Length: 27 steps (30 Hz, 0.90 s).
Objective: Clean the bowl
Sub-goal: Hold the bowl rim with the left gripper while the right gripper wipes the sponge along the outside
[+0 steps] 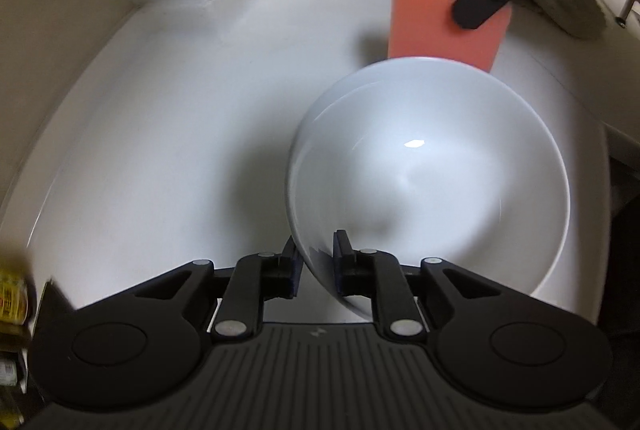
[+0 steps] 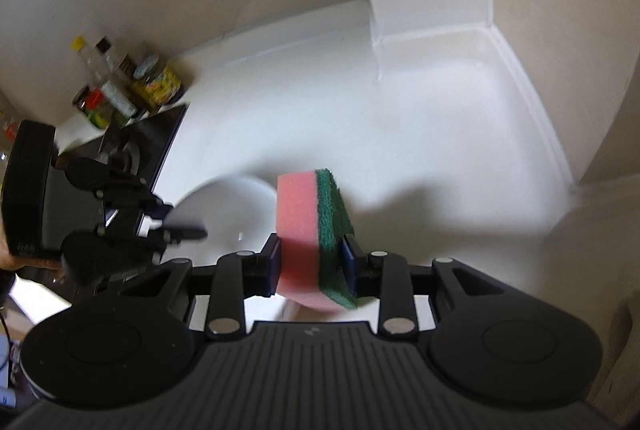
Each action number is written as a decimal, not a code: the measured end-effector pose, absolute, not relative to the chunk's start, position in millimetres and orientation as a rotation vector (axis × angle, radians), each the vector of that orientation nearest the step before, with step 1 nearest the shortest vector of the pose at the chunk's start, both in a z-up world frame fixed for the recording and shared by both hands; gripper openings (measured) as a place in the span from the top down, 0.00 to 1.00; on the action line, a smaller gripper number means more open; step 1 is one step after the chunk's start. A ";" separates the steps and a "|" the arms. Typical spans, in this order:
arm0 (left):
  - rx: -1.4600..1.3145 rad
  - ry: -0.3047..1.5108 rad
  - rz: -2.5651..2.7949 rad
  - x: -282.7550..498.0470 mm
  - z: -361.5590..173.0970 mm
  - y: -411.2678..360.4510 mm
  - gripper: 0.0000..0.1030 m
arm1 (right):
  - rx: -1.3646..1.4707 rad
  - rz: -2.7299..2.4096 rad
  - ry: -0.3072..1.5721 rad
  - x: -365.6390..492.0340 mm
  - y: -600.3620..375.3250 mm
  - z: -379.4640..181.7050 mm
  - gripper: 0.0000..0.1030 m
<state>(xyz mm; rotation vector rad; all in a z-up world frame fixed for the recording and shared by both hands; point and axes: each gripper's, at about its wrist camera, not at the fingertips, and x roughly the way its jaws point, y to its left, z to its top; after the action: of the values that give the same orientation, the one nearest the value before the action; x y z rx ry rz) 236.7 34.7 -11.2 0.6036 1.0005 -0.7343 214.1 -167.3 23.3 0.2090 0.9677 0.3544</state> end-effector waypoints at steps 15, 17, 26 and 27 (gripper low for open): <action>0.565 0.972 -0.674 237.9 -23.0 30.1 0.84 | 0.209 0.375 1.008 204.0 -166.6 17.4 0.74; 0.607 0.974 -0.728 249.0 -17.6 33.9 0.84 | 0.194 0.366 0.993 208.4 -164.3 18.1 0.74; 0.152 1.133 -0.343 238.8 -14.5 54.2 0.86 | 0.225 0.356 0.981 203.0 -164.4 15.4 0.74; 0.148 1.131 -0.336 237.2 -16.5 53.1 0.89 | 0.230 0.355 0.982 199.8 -164.6 15.5 0.74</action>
<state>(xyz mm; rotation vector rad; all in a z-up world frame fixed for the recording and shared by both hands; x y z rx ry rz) 237.2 53.0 -16.5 0.1477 1.1314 -0.3357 199.8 -164.6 15.5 0.2301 0.9821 0.3547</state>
